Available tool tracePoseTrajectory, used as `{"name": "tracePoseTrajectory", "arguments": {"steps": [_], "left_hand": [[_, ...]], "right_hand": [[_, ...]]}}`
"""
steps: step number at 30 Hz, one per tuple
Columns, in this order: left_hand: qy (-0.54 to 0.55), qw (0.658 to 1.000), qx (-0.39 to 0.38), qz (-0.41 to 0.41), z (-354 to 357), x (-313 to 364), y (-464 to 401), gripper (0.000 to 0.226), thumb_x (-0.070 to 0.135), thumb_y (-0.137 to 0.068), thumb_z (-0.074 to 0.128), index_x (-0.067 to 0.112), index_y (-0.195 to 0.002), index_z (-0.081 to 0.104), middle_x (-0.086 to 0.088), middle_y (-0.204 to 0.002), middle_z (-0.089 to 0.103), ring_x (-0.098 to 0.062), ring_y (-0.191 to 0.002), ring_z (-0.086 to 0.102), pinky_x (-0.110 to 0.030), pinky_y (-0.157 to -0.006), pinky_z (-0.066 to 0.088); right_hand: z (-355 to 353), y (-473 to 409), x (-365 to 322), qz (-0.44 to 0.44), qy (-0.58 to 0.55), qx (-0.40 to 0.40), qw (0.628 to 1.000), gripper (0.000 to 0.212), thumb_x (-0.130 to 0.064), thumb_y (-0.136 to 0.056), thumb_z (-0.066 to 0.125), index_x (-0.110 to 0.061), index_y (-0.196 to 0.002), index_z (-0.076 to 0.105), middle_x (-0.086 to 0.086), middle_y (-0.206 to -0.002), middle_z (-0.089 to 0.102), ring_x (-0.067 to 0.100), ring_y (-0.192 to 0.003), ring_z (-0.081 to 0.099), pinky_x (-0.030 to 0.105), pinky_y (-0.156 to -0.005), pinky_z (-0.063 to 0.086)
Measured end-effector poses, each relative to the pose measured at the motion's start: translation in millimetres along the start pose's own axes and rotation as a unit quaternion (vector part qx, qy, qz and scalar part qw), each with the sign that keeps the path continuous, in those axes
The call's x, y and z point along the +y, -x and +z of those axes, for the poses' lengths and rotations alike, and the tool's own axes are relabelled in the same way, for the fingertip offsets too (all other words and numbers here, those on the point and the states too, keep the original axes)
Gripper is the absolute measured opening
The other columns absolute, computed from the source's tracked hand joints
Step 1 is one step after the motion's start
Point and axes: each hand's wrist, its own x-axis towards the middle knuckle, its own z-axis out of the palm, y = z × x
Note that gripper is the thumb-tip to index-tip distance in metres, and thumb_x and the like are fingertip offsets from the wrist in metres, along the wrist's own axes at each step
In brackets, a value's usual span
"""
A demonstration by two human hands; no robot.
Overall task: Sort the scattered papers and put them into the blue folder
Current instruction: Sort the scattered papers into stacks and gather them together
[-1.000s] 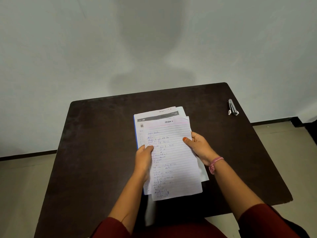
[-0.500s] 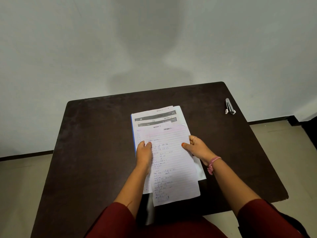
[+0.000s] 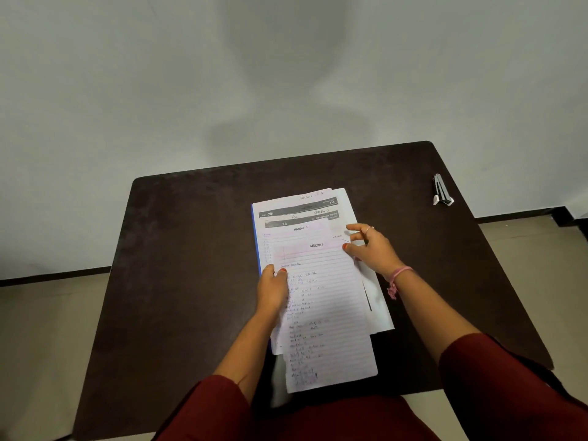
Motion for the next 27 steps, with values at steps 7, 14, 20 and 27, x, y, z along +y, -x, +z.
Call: {"name": "tracePoseTrajectory", "arguments": {"steps": [7,14,20,27], "left_hand": [[-0.005,1.0,-0.013,-0.004,-5,-8,5,0.013,0.01,-0.097,0.043,0.011,-0.091,0.054,-0.005,-0.09,0.063,-0.008,-0.07,0.053,-0.021,-0.058,0.041],[-0.059,0.998,-0.013,0.031,-10,-17,1,0.022,0.008,-0.092,0.049,0.009,-0.115,0.052,-0.003,-0.104,0.064,-0.007,-0.082,0.057,-0.018,-0.064,0.044],[-0.14,0.988,-0.003,0.068,-21,-10,-5,0.051,0.004,-0.09,0.056,0.006,-0.138,0.04,-0.007,-0.126,0.052,-0.017,-0.109,0.053,-0.021,-0.092,0.043],[-0.27,0.933,-0.031,0.235,-26,-6,4,0.052,0.006,-0.092,0.055,0.006,-0.141,0.039,-0.005,-0.146,0.034,-0.015,-0.136,0.033,-0.01,-0.107,0.017]], "right_hand": [[-2,-7,-11,-0.054,0.165,-0.061,0.983,0.02,-0.015,-0.083,0.07,-0.019,-0.102,0.07,-0.009,-0.088,0.061,0.006,-0.069,0.059,0.021,-0.076,0.048],[5,-8,-9,-0.08,0.195,-0.059,0.976,0.017,-0.013,-0.084,0.069,-0.013,-0.101,0.074,-0.001,-0.092,0.071,0.007,-0.079,0.063,0.027,-0.085,0.054],[6,0,2,-0.134,0.183,-0.031,0.974,0.019,-0.011,-0.088,0.065,-0.014,-0.105,0.073,0.0,-0.102,0.073,0.008,-0.094,0.067,0.025,-0.093,0.051],[8,9,12,-0.165,0.227,-0.008,0.96,0.019,-0.025,-0.087,0.067,-0.024,-0.105,0.074,-0.001,-0.114,0.069,0.012,-0.106,0.065,0.023,-0.095,0.048]]}}
